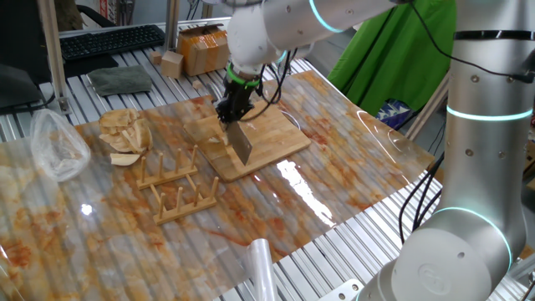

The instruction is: Slice the lotus root

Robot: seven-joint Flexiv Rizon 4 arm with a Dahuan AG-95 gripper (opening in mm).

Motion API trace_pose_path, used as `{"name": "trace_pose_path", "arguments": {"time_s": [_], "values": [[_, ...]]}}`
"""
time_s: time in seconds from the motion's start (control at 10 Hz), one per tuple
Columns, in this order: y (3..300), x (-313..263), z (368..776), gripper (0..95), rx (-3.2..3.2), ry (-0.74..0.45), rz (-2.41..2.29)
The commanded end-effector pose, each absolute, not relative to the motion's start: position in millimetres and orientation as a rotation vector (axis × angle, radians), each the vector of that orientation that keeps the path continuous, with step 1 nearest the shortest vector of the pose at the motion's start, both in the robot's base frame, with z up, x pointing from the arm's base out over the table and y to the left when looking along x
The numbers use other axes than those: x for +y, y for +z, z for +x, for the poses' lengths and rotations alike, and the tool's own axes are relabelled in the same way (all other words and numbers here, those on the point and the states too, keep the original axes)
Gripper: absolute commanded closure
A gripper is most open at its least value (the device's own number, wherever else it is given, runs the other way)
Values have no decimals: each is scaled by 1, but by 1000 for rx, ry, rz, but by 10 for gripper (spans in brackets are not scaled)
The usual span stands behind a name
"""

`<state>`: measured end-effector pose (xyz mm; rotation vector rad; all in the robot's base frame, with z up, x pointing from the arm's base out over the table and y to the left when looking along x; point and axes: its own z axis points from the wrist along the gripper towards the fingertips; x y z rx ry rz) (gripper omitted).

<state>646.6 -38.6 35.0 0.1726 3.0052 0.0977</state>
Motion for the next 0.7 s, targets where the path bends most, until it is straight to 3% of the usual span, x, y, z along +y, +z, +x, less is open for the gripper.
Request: {"name": "trace_pose_path", "arguments": {"time_s": [0.1, 0.7], "values": [[31, -39, 648, 950, 3021, 100, 170], [41, -37, 646, 950, 3039, 116, 213]]}}
